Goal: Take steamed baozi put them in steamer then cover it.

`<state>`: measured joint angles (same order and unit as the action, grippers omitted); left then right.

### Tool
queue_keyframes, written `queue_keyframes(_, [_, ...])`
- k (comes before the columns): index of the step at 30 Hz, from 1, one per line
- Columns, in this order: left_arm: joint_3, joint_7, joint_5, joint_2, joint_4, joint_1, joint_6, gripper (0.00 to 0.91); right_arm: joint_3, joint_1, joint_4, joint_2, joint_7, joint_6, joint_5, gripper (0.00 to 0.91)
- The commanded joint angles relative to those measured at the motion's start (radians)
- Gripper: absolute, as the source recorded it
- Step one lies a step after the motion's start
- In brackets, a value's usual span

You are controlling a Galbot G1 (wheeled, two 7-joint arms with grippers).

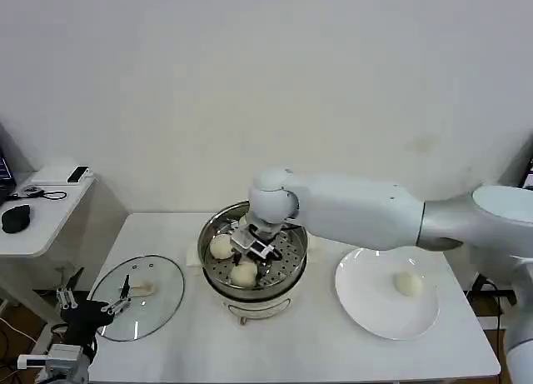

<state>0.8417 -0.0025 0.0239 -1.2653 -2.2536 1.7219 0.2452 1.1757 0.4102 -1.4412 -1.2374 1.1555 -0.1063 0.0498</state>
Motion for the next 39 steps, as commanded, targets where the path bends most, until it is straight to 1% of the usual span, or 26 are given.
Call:
queue_keyframes(1, [-0.001, 0.000, 0.000, -0.002, 0.003, -0.001, -0.001, 0.907, 0.006, -0.005, -0.001, -0.013, 0.004, 0.018, -0.022, 0.645])
queue_keyframes(2, [-0.001, -0.001, 0.000, -0.003, 0.002, -0.001, -0.001, 0.907, 0.006, -0.005, -0.001, -0.013, 0.004, 0.019, -0.022, 0.645])
queue_keyframes(3, [-0.001, 0.000, 0.000, -0.003, 0.002, -0.001, -0.001, 0.907, 0.006, -0.006, -0.001, -0.012, 0.004, 0.019, -0.023, 0.867])
queue_keyframes(4, [-0.001, -0.001, 0.000, -0.003, 0.002, 0.000, -0.001, 0.907, 0.006, -0.005, -0.001, -0.012, 0.002, 0.021, -0.023, 0.867])
queue_keyframes(5, [-0.001, -0.001, 0.000, -0.003, 0.001, 0.000, -0.001, 0.907, 0.006, -0.005, 0.000, -0.011, -0.004, 0.023, -0.022, 0.907])
queue_keyframes(14, [0.000, -0.001, -0.003, 0.000, -0.001, 0.000, -0.001, 0.907, -0.017, 0.017, 0.002, 0.011, -0.014, 0.033, -0.020, 0.907])
queue_keyframes(18, [-0.002, 0.000, -0.005, 0.004, 0.001, -0.004, -0.001, 0.907, -0.052, 0.041, 0.004, 0.053, -0.021, 0.021, -0.007, 0.907])
queue_keyframes(20, [-0.001, 0.000, -0.008, 0.007, 0.001, -0.004, 0.000, 0.907, -0.083, 0.051, 0.004, 0.083, -0.025, 0.000, -0.009, 0.907])
queue_keyframes(21, [0.000, -0.001, -0.008, 0.010, 0.002, -0.003, 0.000, 0.907, -0.101, 0.063, 0.004, 0.109, -0.024, -0.017, -0.003, 0.907])
queue_keyframes(24, [0.006, 0.000, -0.012, 0.027, 0.003, 0.004, -0.001, 0.907, -0.118, 0.093, 0.002, 0.165, -0.024, -0.033, 0.011, 0.907])
queue_keyframes(29, [-0.001, 0.000, -0.016, 0.041, 0.006, -0.003, 0.000, 0.907, -0.096, 0.139, -0.037, 0.339, -0.024, -0.086, 0.031, 0.907])
queue_keyframes(30, [-0.005, 0.001, -0.015, 0.042, 0.007, -0.005, 0.000, 0.907, -0.091, 0.140, -0.040, 0.344, -0.025, -0.088, 0.031, 0.907])
queue_keyframes(33, [-0.027, 0.001, -0.013, 0.046, 0.007, -0.016, 0.001, 0.907, -0.086, 0.137, -0.065, 0.460, -0.027, -0.117, 0.037, 0.907])
queue_keyframes(36, [-0.040, 0.001, -0.014, 0.051, 0.009, -0.022, 0.001, 0.907, -0.117, 0.082, -0.092, 0.567, -0.030, -0.129, 0.029, 0.907])
queue_keyframes(39, [-0.053, 0.001, -0.013, 0.062, 0.018, -0.022, 0.000, 0.907, -0.155, 0.008, -0.123, 0.702, -0.031, -0.124, -0.015, 0.907])
